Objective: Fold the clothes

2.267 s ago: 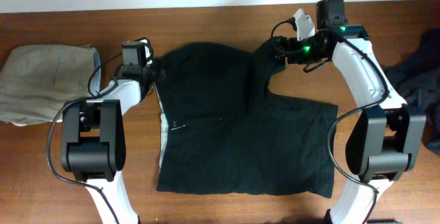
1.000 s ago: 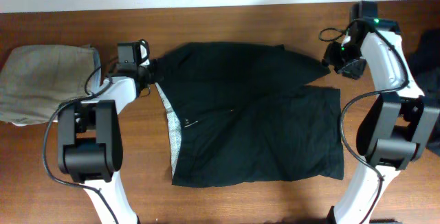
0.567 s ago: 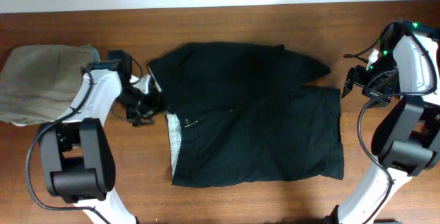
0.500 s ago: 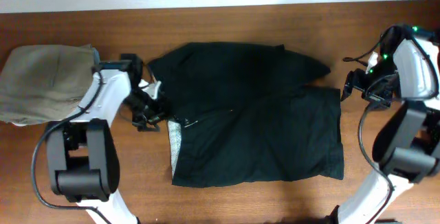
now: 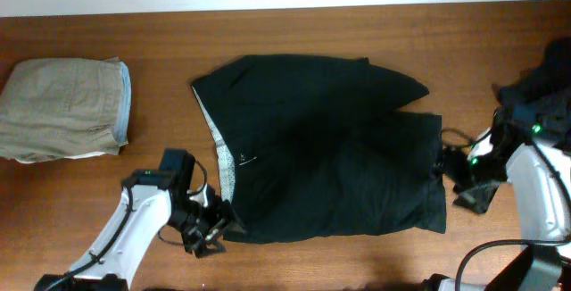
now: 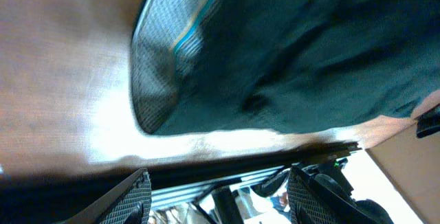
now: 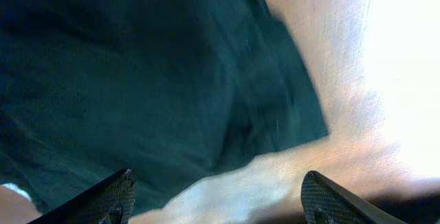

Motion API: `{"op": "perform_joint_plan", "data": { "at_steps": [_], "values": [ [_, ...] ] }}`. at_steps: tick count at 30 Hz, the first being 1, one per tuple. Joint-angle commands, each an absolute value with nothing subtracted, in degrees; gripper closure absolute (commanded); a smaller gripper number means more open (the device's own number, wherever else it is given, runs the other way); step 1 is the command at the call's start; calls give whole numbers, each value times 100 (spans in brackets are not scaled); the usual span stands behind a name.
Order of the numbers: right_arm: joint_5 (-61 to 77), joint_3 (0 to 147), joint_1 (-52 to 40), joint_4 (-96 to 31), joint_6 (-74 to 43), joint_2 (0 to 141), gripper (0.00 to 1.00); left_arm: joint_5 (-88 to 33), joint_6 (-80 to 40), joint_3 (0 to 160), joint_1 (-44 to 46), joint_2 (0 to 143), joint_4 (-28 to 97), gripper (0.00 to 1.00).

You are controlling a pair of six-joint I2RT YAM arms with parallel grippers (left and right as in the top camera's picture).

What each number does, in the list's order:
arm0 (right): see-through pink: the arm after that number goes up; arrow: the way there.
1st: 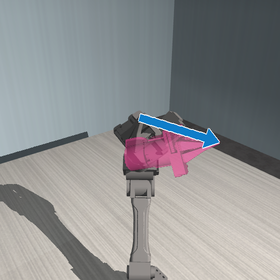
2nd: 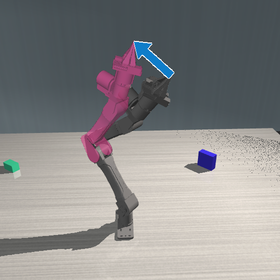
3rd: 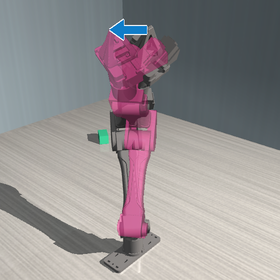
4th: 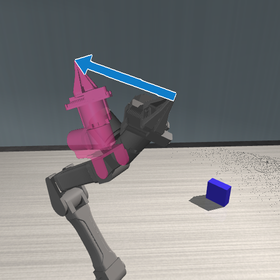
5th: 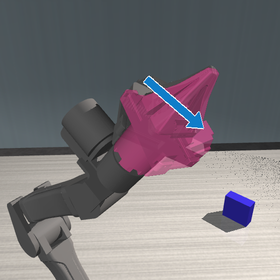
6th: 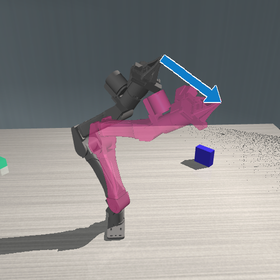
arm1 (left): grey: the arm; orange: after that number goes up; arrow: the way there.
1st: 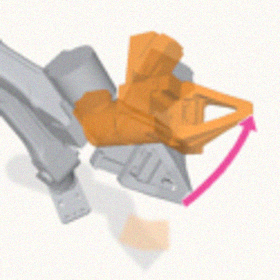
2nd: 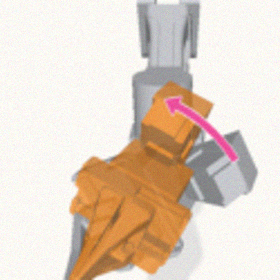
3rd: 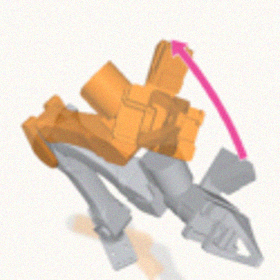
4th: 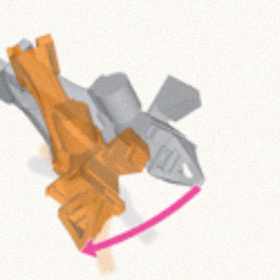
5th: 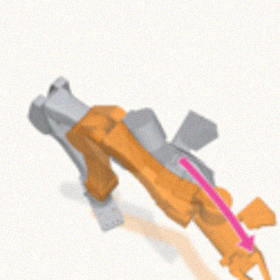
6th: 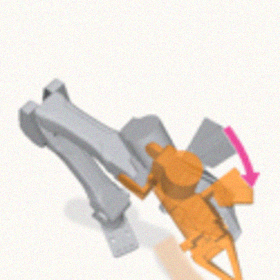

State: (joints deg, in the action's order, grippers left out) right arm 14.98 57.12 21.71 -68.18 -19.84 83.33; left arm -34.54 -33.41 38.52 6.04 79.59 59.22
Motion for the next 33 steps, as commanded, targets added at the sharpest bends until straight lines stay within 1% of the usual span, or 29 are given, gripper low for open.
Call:
{"op": "perform_joint_plan", "data": {
  "at_steps": [1, 3, 5, 8, 11, 14, 15, 16, 17, 18, 19, 22, 24, 27, 29, 33],
  "values": [
    [1640, 5050, 2178, -6517, -2899, 8213, 21, -3437, -3793, 3649, 729, 7841, 5605, 37],
    [1769, 4711, 2178, -6217, -2902, 8213, 21, -2952, -3795, 3649, 751, 7841, 5402, 37],
    [1890, 4552, 2178, -6058, -2902, 8213, 21, -2884, -3802, 3647, 751, 7841, 5264, 37],
    [1890, 4554, 2178, -6060, -2902, 8213, 21, -2582, -4313, 3647, 753, 7841, 5181, 37],
    [1892, 4554, 2178, -6064, -2904, 8213, 21, -2707, -4414, 3647, 753, 7841, 5186, 37],
    [1942, 4554, 2178, -6080, -2904, 8213, 21, -2709, -4687, 3627, 1022, 7841, 5135, 37],
    [1962, 4554, 2178, -6080, -2904, 8213, 21, -2689, -4812, 3603, 1140, 7841, 5009, 40],
    [1981, 4554, 2178, -6080, -2902, 8213, 21, -2661, -4888, 3581, 1225, 7841, 4893, 48],
    [1997, 4554, 2178, -6082, -2902, 8213, 21, -2646, -4956, 3557, 1288, 7841, 4797, 61],
    [1997, 4554, 2178, -6082, -2904, 8213, 21, -2571, -4971, 3555, 1339, 7841, 4755, 77],
    [1997, 4554, 2178, -6082, -2904, 8213, 21, -2491, -4967, 3555, 1339, 7841, 4759, 99],
    [1994, 4554, 2178, -6082, -2904, 8213, 21, -2390, -4853, 3559, 1334, 7837, 4753, 99],
    [1994, 4554, 2178, -6147, -2904, 8213, 21, -2377, -4532, 3651, 1334, 7822, 4759, 100],
    [1994, 4552, 2178, -6305, -2904, 8213, 21, -1767, -4484, 3774, 1334, 7806, 4873, 100],
    [1994, 4552, 2178, -6418, -2906, 8213, 21, -1577, -4466, 3780, 1326, 7806, 4864, 100],
    [1973, 4552, 2178, -6777, -2928, 8213, 21, -1374, -4167, 3903, 1007, 7806, 4915, 99]
  ]
}}
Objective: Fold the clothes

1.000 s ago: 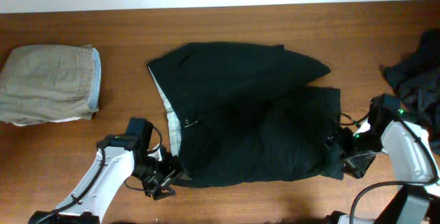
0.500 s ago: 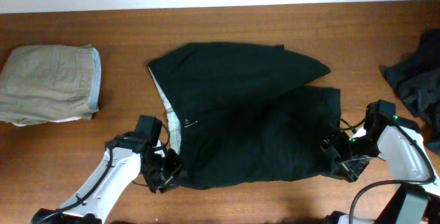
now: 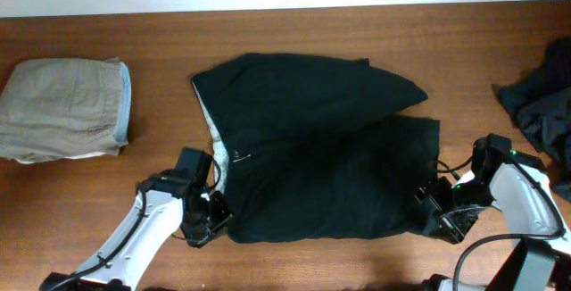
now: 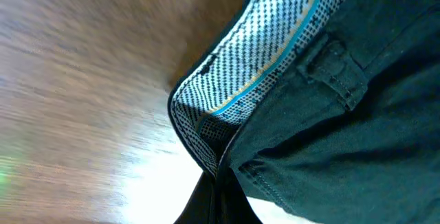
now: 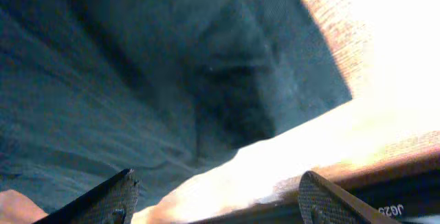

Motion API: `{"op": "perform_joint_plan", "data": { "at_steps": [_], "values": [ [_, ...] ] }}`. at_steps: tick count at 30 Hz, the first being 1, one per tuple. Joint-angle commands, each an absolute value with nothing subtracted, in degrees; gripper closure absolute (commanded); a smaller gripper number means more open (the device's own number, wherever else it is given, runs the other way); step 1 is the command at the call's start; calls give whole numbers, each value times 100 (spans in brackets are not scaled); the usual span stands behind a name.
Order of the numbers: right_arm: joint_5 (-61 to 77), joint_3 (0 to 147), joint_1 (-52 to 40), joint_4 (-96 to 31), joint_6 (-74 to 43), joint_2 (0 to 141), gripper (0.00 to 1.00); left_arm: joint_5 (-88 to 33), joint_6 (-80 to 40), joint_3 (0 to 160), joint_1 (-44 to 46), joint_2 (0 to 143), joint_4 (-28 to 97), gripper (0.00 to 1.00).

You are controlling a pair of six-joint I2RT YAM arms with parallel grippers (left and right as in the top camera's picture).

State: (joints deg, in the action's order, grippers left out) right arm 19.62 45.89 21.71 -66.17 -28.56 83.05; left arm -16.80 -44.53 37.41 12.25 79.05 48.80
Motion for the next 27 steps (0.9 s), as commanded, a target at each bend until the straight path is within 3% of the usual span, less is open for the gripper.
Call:
{"op": "perform_joint_plan", "data": {
  "at_steps": [1, 7, 15, 17, 20, 27],
  "values": [
    [1973, 4552, 2178, -6866, -2930, 8213, 21, -1378, -4143, 3903, 969, 7806, 4945, 99],
    [1975, 3798, 2178, -6720, -3242, 8213, 22, -1413, -4058, 3907, 967, 7806, 4950, 100],
    [2084, 3365, 2178, -5266, -4119, 8215, 30, -1415, -4021, 3907, 967, 7806, 4952, 100],
    [2082, 3365, 2178, -5022, -4257, 8215, 41, -1417, -4018, 3907, 967, 7806, 4954, 100],
    [2082, 3365, 2178, -4919, -4248, 8215, 96, -1417, -4016, 3929, 967, 7797, 4976, 99],
    [2036, 4274, 2182, -5022, -3131, 7996, 96, -1278, -3199, 4936, 963, 7284, 5662, 100]
  ]
}}
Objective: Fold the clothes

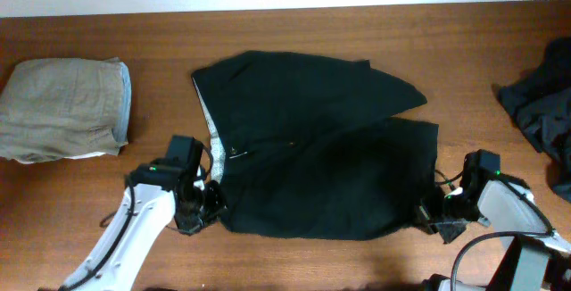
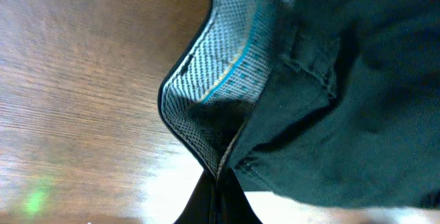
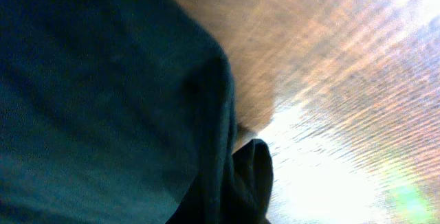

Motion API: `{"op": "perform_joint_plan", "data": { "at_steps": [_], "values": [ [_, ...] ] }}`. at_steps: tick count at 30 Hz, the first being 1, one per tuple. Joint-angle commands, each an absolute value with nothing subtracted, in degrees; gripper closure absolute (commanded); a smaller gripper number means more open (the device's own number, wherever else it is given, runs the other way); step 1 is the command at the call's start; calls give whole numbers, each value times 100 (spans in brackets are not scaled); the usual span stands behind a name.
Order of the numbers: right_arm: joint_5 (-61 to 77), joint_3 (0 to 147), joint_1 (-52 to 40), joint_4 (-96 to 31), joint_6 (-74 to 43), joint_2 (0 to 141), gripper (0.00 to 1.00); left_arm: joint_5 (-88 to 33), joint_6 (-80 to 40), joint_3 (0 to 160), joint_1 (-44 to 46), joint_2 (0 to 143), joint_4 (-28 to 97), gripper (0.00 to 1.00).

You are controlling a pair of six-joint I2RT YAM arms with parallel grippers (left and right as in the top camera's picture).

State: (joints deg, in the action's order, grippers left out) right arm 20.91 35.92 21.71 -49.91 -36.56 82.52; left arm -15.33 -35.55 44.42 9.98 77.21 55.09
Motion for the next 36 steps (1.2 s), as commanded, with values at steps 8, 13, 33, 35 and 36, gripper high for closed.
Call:
{"op": "perform_joint_plan", "data": {
  "at_steps": [8, 13, 33, 35, 36],
  "values": [
    [1726, 7972, 1874, -5631, -1671, 7898, 96, -858, -3380, 5439, -30, 6359, 4108, 99],
    [982, 8407, 1055, -4506, -1669, 8615, 96, -615, -3380, 5439, -56, 7157, 1872, 100],
    [1197, 8423, 246, -1354, -1627, 11030, 1, -152, -3374, 5695, -489, 10501, -2502, 16],
    [1173, 8423, 357, -2014, -1627, 11030, 1, -915, -3374, 5791, -617, 10499, -2058, 1],
    [1131, 8423, 421, -2292, -1629, 11030, 1, -1247, -3350, 5791, -617, 10499, -1839, 1]
  ]
}}
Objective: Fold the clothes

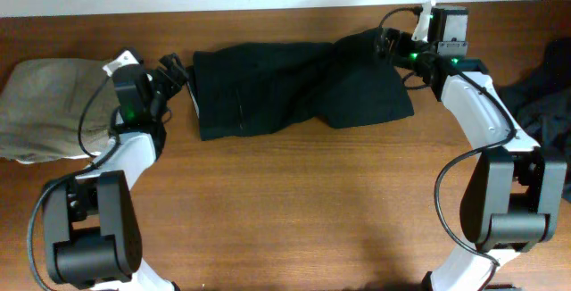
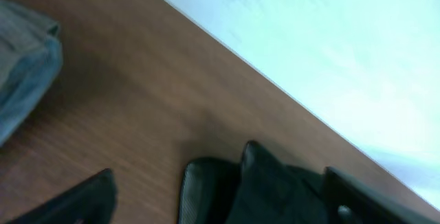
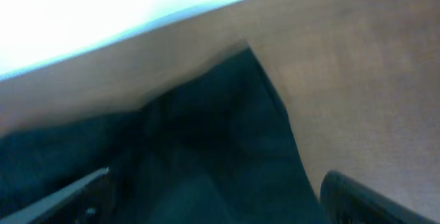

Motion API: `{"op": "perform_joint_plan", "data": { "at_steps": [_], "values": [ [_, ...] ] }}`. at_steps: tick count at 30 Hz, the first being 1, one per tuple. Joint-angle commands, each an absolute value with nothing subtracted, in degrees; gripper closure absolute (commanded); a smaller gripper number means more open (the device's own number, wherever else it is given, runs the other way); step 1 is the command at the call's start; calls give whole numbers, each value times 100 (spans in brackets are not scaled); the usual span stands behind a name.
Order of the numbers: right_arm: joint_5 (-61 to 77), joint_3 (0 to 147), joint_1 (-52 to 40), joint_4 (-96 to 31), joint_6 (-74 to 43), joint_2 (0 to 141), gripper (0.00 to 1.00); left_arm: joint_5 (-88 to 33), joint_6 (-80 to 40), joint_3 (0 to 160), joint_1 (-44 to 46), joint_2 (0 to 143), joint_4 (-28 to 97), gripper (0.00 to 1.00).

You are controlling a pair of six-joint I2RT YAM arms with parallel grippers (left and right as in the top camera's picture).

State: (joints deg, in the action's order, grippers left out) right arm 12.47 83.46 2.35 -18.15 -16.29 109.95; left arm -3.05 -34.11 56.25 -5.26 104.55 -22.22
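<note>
The black trousers point(image 1: 294, 90) lie folded in half lengthwise as a long band near the table's far edge. My left gripper point(image 1: 169, 64) stands open at the band's left end, by the waistband. The left wrist view shows the dark cloth edge point(image 2: 265, 183) between its spread fingers point(image 2: 82, 200). My right gripper point(image 1: 385, 43) is open over the band's far right corner. In the right wrist view the cloth point(image 3: 220, 135) lies under and ahead of that gripper point(image 3: 216, 200). Neither holds anything.
A folded khaki garment point(image 1: 53, 108) lies at the far left, close to the left arm. A dark crumpled garment point(image 1: 544, 90) sits at the right edge. The wooden table point(image 1: 294, 211) runs to a white wall behind the trousers.
Both grippers were shut on the trousers' near corners at the front. Now the near half lies over the far half, and both grippers are open at the back edge.
The trousers lay spread out, with both grippers open beside the near corners. Then the left shut on the waistband corner while the right stood open at the hem corner. Then both were shut on their corners. Now the trousers lie folded over and released.
</note>
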Motion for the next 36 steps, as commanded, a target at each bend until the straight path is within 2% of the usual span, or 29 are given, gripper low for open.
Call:
{"op": "perform_joint_plan", "data": {
  "at_steps": [1, 3, 6, 10, 17, 18, 20, 22, 24, 25, 26, 28, 29, 30, 31, 33, 36],
  "values": [
    [1133, 8423, 502, -2591, -1629, 11032, 1, -1509, -3330, 5791, -602, 10499, -1575, 1],
    [1133, 8423, 661, -3057, -1629, 11032, 1, -1710, -3116, 5791, -482, 10499, -773, 1],
    [1133, 8420, 753, -3570, -1509, 11032, 1, -1562, -2917, 5791, -263, 10538, -257, 1],
    [1133, 8420, 753, -4093, -1372, 11032, 1, -1468, -2926, 5791, -196, 10986, -480, 1],
    [1135, 8420, 753, -4357, -1374, 11032, 1, -2414, -3208, 5791, -89, 11778, -1046, 1],
    [1138, 8420, 753, -4362, -1374, 11032, 1, -2493, -3210, 5793, -8, 11775, -1048, 11],
    [1135, 8420, 753, -4399, -1374, 11032, 1, -2536, -3208, 5793, 97, 11778, -1024, 50],
    [1135, 8420, 753, -4447, -1372, 11032, 1, -2644, -3208, 5795, 121, 11773, -1026, 100],
    [1135, 8423, 753, -4482, -1347, 11030, 1, -2921, -3205, 5798, 106, 11762, -1000, 100],
    [1138, 8423, 753, -4486, -1219, 11024, 6, -3098, -3205, 5811, 80, 11723, -878, 99],
    [1135, 8427, 753, -4528, -906, 10984, 21, -3267, -3197, 5843, 30, 11598, -432, 100],
    [1260, 8578, 753, -4762, -438, 10855, 42, -3479, -2665, 5872, -36, 11150, 803, 100],
    [1577, 8731, 746, -4897, -119, 10816, 64, -3474, -2292, 5887, -58, 10860, 1487, 100],
    [1931, 8967, 711, -5094, 137, 10803, 91, -3468, -1844, 5894, -67, 10420, 2250, 100],
    [2178, 9170, 657, -5271, 270, 10803, 96, -3448, -1570, 5894, -71, 10033, 2740, 100],
    [2735, 9292, 325, -5323, 434, 10805, 96, -3326, -1356, 5894, -95, 9089, 3527, 100],
    [2853, 9282, -222, -5531, 563, 10844, 96, -3301, -1358, 5894, -163, 8254, 3870, 100]
  ]
}}
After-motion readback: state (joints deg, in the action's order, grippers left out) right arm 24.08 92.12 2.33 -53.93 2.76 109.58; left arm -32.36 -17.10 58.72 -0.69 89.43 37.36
